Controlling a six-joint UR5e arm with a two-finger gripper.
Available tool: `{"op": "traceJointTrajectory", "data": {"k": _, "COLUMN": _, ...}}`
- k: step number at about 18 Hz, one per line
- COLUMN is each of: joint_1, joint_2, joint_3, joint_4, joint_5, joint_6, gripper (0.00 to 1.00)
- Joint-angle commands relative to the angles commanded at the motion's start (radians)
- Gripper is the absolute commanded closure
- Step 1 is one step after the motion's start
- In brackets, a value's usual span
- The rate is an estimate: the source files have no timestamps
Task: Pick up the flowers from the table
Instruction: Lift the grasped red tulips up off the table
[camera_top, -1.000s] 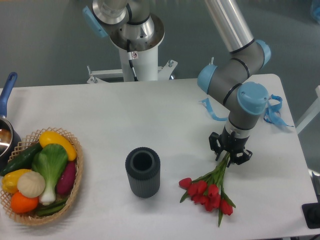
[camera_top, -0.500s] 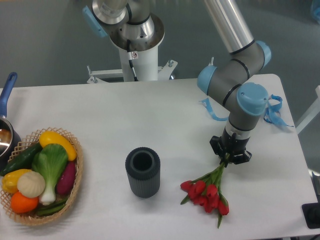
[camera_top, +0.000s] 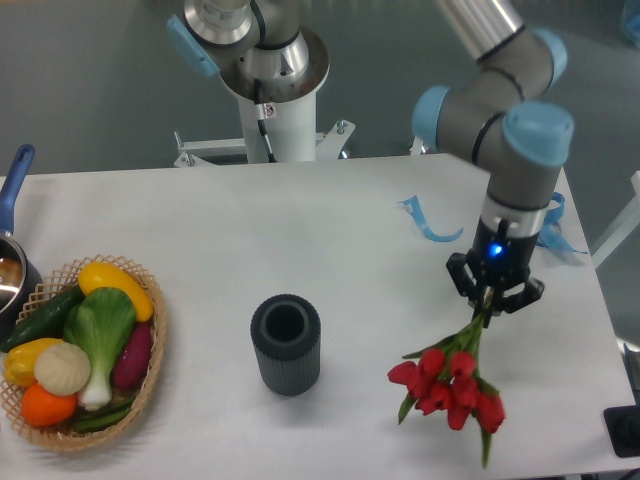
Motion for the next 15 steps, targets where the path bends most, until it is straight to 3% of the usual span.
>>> {"op": "traceJointTrajectory", "data": {"k": 7, "joint_1": 0.002, "joint_2": 0.132, "joint_3": -0.017, "joint_4": 0.000, "joint_5": -0.348, "joint_6": -0.166, "gripper": 0.97}}
{"op": "traceJointTrajectory", "data": {"k": 15, "joint_1": 0.008, "joint_2": 0.163, "joint_3": -0.057, "joint_4": 0.000, "joint_5": -0.356, "joint_6": -0.177, "gripper": 0.98}}
